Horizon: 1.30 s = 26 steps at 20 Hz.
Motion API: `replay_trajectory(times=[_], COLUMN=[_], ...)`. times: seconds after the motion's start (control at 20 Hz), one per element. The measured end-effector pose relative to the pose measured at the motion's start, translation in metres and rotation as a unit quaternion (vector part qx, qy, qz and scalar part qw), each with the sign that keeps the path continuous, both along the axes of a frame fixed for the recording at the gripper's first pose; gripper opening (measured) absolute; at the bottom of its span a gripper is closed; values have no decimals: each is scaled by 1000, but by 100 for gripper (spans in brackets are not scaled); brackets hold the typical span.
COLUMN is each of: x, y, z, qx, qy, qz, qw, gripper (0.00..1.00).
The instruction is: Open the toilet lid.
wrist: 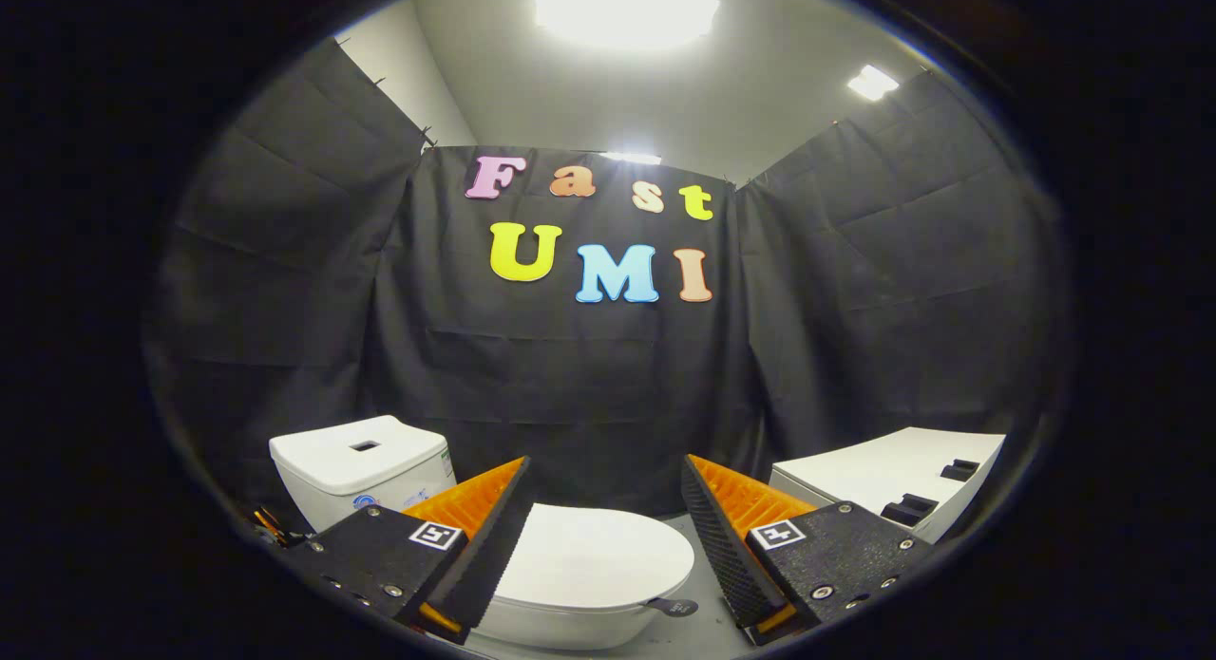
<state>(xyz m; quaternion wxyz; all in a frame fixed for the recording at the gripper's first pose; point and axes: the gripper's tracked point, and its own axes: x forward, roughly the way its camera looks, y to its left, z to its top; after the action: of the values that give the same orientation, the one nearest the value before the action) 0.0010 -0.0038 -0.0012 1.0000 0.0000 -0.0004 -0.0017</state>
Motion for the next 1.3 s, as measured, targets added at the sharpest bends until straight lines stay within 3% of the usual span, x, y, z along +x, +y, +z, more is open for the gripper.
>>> replay_trajectory(times=[0.25, 0.6, 1.0, 1.3], x=[2, 19, 45, 58], y=[-12, -35, -95, -110], z=[-3, -15, -67, -130], qx=[13, 130, 243, 305], qy=[6, 10, 33, 74], qz=[-12, -23, -96, -122], qw=[1000, 991, 965, 941], gripper=[94, 95, 96, 96])
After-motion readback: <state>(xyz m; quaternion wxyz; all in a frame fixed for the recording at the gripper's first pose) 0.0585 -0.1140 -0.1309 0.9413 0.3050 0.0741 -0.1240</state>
